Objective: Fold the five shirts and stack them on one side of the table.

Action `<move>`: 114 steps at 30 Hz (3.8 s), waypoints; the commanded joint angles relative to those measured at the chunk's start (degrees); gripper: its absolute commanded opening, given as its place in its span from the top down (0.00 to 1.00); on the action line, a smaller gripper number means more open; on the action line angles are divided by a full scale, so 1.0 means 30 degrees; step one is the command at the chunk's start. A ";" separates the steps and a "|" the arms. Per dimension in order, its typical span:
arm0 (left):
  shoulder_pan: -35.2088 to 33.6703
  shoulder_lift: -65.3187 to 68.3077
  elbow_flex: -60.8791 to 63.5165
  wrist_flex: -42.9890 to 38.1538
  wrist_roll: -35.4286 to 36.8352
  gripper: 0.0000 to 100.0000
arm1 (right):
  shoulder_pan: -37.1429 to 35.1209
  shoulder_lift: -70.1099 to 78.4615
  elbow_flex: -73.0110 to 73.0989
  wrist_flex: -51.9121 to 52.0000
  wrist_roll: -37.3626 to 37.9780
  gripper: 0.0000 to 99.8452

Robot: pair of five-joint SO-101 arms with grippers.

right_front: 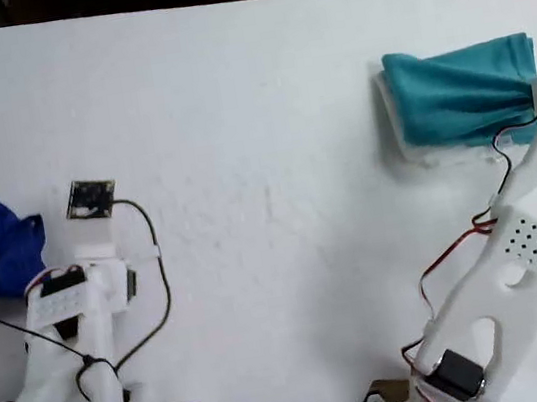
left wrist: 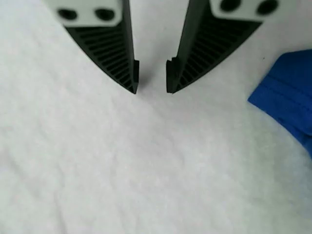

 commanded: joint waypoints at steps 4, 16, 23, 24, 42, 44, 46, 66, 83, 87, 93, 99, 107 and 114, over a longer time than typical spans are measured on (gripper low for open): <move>-0.0059 -0.0586 -0.0073 -0.0322 0.0029 0.88 | 0.0308 -0.1509 -0.0527 -0.0513 0.0527 0.98; -0.0059 -0.0586 -0.0073 -0.0322 0.0029 0.88 | 0.0396 0.1509 -0.0381 -0.0571 0.1993 0.98; -0.0059 -0.0586 -0.0073 -0.0322 0.0029 0.88 | 0.0396 0.1626 -0.0615 -0.0161 0.2081 0.96; -0.0059 -0.0586 -0.0073 -0.0322 0.0029 0.88 | 0.0396 0.1480 -0.0850 0.0103 0.2081 0.94; -0.0059 -0.0586 -0.0073 -0.0322 0.0029 0.88 | -0.1861 -0.2476 0.0821 -0.4996 -0.3048 0.84; -0.0059 -0.0586 -0.0073 -0.0322 0.0029 0.88 | -0.2593 -0.2183 0.2022 -0.5817 -0.3048 0.84; -0.0059 -0.0586 -0.0073 -0.0322 0.0029 0.88 | -0.3062 -0.1890 0.2813 -0.6608 -0.3106 0.84; -0.0059 -0.0586 -0.0073 -0.0322 0.0029 0.88 | -0.2505 0.1832 0.3311 -1.0388 -0.3077 0.84; -0.0059 -0.0586 -0.0073 -0.0322 0.0029 0.88 | -0.1949 0.3590 0.2227 -1.7744 -0.3165 0.88; -0.0059 -0.0586 -0.0073 -0.0322 0.0029 0.88 | -0.1978 0.2740 0.0645 -1.5663 -0.3194 0.88; -0.0059 -0.0586 -0.0073 -0.0322 0.0029 0.88 | -0.1978 0.1216 -0.1407 -1.0154 -0.3194 0.83; -0.0205 -0.0733 -0.1128 0.1289 -0.0117 0.88 | -0.2535 -0.0484 -0.3048 -0.3619 -0.3223 0.81; -0.4190 -0.0586 -0.8366 0.7971 -0.0147 0.81 | -0.4234 -0.3560 -0.2960 0.1421 -0.3223 0.81; -0.9084 -0.0527 -1.2703 0.8176 -0.2725 0.74 | -0.5846 -0.5612 -0.2901 0.2916 -0.3194 0.81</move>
